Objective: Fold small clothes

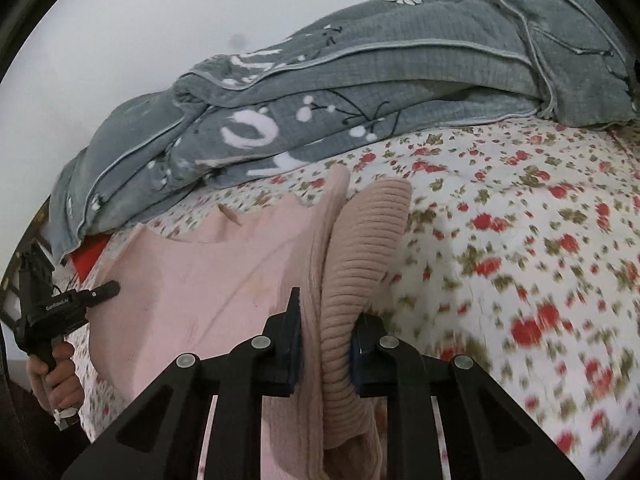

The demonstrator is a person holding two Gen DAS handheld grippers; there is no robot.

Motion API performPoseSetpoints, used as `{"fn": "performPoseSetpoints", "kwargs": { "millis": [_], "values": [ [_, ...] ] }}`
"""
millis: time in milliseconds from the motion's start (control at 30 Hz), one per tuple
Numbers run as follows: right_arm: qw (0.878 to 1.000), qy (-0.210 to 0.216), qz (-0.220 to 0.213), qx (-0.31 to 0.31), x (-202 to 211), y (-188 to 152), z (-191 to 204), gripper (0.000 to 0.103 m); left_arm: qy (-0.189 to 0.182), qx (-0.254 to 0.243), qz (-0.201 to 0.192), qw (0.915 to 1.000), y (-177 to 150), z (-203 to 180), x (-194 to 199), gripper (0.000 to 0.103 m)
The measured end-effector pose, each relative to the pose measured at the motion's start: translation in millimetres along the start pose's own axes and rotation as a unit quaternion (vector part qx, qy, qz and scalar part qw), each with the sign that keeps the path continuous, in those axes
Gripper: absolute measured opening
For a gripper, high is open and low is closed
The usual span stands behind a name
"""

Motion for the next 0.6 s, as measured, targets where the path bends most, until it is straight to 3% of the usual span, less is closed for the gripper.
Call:
{"fn": "performPoseSetpoints", "kwargs": {
  "millis": [333,533,600],
  "values": [
    [0.999,0.019,0.026,0.022,58.8,-75.9,9.1,0.019,0.001,0.007,0.012,0.9999,-78.7,28.5,52.5,0.022],
    [1.0,-0.009,0.022,0.021,42.3,-90.3,1.5,0.022,0.014,0.025,0.012,0.9995,-88.2,49.5,38.2,0.029],
    [0.999,-0.027,0.024,0.013,30.3,-91.2,-4.7,0.027,0.014,0.027,0.013,0.9995,-89.3,53.1,32.2,0.036]
  ]
}}
Point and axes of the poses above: each gripper's, at about its wrist camera, not at the fingertips, and x roughly against the way its jaws point, z to its left, y to its top, the point moved 7 cm from there along -x, roughly the way its jaws point, and after that the axes turned 4 degrees about x, right-handed, at the moved point
